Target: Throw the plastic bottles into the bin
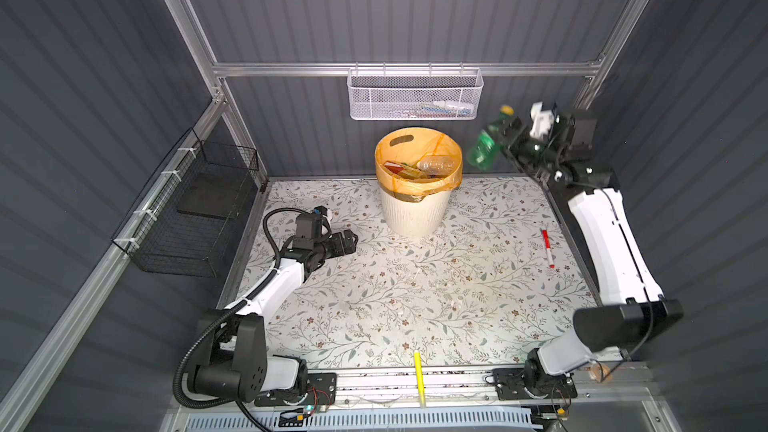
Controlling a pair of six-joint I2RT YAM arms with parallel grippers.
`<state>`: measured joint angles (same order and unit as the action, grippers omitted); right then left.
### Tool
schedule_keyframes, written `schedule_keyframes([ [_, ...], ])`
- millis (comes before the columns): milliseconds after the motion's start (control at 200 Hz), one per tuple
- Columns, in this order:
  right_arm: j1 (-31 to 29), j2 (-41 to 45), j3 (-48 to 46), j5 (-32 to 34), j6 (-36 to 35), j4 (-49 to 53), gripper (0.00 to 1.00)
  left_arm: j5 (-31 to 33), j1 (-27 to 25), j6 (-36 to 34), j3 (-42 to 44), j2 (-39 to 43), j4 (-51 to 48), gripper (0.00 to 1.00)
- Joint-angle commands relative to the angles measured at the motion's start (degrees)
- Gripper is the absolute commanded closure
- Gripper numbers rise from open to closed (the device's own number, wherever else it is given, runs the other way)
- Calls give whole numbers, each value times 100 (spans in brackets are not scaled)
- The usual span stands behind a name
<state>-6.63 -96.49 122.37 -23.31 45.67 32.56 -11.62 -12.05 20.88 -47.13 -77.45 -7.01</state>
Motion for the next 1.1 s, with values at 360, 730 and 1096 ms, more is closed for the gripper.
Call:
schedule_keyframes([
  [360,758,1169,-2167,-275,309,-329,1,408,-56,-120,-255,304,-108,0],
  [730,1379,2898,-6139,1552,-1452,-912,1,2576,-43,-349,118,-48,1093,0],
  [1096,1530,3510,-9100,3394,-2555,-3814,1,4446,10,-1282,1071,-235,2630,0],
])
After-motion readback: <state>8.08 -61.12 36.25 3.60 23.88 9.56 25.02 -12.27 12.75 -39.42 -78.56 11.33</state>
